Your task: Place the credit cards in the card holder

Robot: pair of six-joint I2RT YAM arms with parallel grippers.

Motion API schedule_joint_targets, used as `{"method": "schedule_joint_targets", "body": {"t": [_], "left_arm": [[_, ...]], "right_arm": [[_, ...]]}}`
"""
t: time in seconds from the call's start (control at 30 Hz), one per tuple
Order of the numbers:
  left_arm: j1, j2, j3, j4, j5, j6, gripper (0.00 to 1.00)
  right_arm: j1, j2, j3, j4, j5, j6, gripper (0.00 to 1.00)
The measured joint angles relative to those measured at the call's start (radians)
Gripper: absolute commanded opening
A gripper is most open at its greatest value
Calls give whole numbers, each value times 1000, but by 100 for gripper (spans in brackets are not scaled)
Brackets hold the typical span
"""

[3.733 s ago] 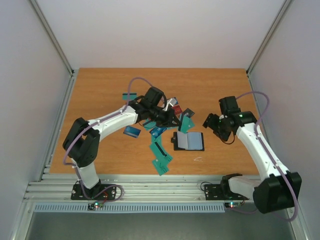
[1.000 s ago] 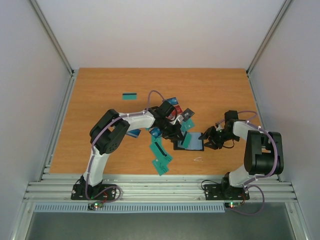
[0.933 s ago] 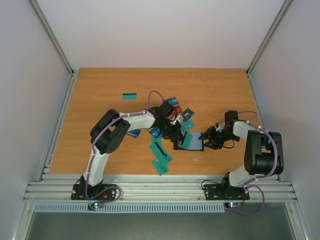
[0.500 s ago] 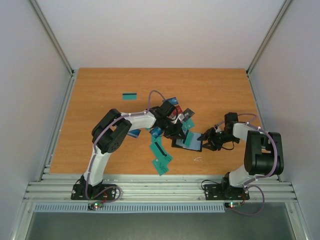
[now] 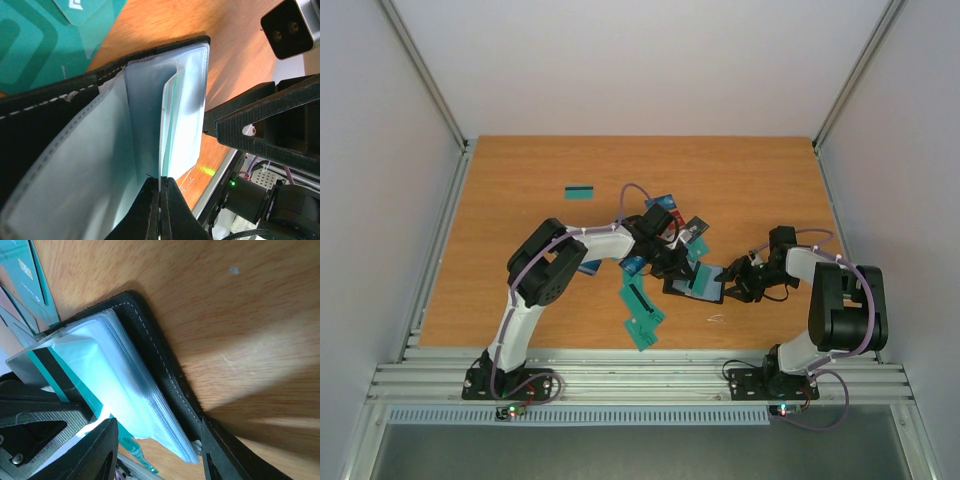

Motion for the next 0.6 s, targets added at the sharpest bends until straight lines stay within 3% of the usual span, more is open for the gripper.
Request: {"method": "schedule_joint_targets", "body": {"t": [0.6], "left_arm": [[-26,6,19,-14,-49,-38,9]], "right_arm": [[-4,0,-12,20,-20,40,47]]}}
